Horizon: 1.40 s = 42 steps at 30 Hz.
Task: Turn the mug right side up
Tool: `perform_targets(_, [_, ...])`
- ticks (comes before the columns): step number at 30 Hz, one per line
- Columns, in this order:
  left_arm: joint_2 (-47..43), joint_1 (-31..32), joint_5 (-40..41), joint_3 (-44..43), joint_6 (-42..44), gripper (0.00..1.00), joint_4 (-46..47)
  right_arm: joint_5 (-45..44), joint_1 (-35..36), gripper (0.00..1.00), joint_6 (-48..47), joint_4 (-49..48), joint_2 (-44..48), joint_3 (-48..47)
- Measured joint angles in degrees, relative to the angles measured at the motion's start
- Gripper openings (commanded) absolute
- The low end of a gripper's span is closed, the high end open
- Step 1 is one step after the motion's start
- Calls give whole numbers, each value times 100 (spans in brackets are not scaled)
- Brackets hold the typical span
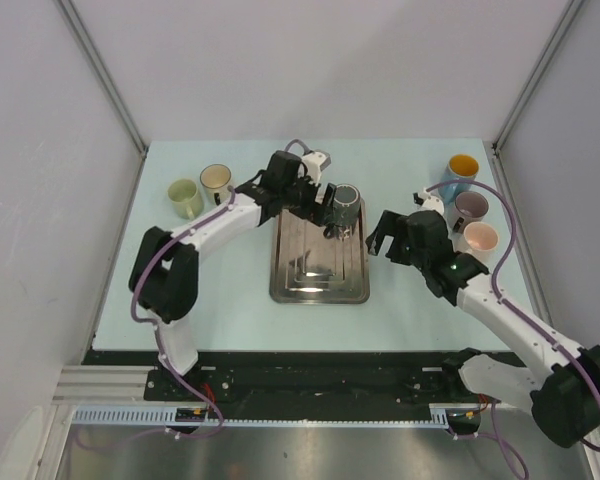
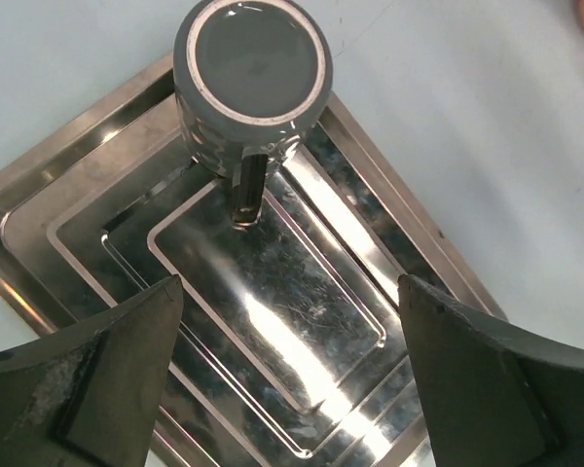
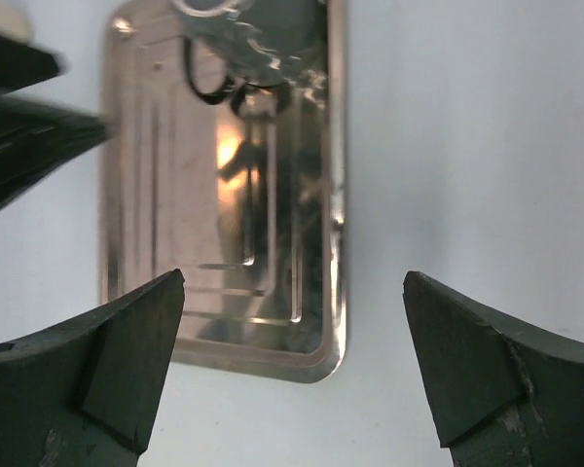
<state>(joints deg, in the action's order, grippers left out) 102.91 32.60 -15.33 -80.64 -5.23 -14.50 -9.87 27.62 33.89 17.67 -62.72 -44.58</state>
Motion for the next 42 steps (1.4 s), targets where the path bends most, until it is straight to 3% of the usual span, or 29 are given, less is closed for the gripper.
perform_targets(6, [1202, -28, -24, -1244, 549, 94, -702, 2, 479, 100, -249, -111, 616, 0])
perform_targets(18, [2745, -125, -52, -3333, 1128, 81, -1823, -175, 754, 100, -398, 74, 800, 0])
perform_targets(26, [2920, -83, -7, -3617, 1370, 72, -2155, -177, 785, 100, -393, 190, 802, 0])
perform_targets(42, [3187, 166, 31, -3915, 1534, 66, -2337, -273, 791, 100, -348, 457, 894, 0])
